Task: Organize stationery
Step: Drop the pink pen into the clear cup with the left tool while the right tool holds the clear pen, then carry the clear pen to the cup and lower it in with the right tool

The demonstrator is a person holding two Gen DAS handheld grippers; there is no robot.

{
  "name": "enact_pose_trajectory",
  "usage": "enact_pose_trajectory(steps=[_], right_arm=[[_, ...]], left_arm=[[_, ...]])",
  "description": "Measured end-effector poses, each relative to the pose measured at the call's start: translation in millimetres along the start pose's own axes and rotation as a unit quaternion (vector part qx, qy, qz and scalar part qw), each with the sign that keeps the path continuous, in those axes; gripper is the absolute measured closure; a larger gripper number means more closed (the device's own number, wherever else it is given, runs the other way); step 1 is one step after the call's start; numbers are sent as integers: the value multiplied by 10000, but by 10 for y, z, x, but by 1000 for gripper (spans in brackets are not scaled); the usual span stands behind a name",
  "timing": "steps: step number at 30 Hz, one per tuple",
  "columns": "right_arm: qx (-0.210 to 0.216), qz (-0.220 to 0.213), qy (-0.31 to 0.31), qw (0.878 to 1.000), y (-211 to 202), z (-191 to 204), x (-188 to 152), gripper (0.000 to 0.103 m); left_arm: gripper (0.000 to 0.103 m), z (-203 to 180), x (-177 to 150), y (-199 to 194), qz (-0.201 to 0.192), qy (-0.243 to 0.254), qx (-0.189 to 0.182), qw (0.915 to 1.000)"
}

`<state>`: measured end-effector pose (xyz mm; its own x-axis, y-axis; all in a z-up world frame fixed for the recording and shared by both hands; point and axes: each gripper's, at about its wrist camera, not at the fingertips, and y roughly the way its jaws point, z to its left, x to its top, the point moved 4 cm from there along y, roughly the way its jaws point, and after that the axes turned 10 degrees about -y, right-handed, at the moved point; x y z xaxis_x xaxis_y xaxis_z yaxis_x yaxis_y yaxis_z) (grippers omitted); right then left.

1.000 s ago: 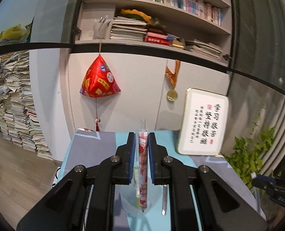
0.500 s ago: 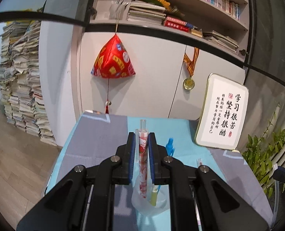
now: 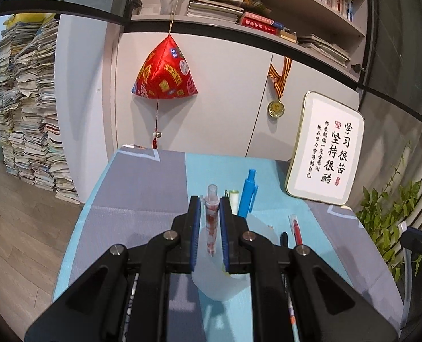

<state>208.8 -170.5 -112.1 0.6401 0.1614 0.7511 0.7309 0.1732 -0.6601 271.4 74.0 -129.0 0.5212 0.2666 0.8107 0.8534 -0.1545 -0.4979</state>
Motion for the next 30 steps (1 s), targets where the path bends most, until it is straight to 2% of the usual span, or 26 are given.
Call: enact_pose_trajectory(steps=[4,6,8,17,30], right_arm=[[8,-1,-13,10000,-3,9,0,90],[10,-1,-16,10000,-4,14,2,90],[13,4,-18,10000,-5,23,4,90],[71,-47,-147,9999,4,152,130,90],[480,-271,-490,9973,216,657,474,90]], left_arm=[[91,-11,-33,-15,18,47,6,10000],[88,-17,-45,-30,27,58,-11,10000],[75,-16,-51,-52,17,67,-14,10000],[62,42,-107,-263,-171,69,31,9998],[59,299,-377,-544,-91,6,257,9996]])
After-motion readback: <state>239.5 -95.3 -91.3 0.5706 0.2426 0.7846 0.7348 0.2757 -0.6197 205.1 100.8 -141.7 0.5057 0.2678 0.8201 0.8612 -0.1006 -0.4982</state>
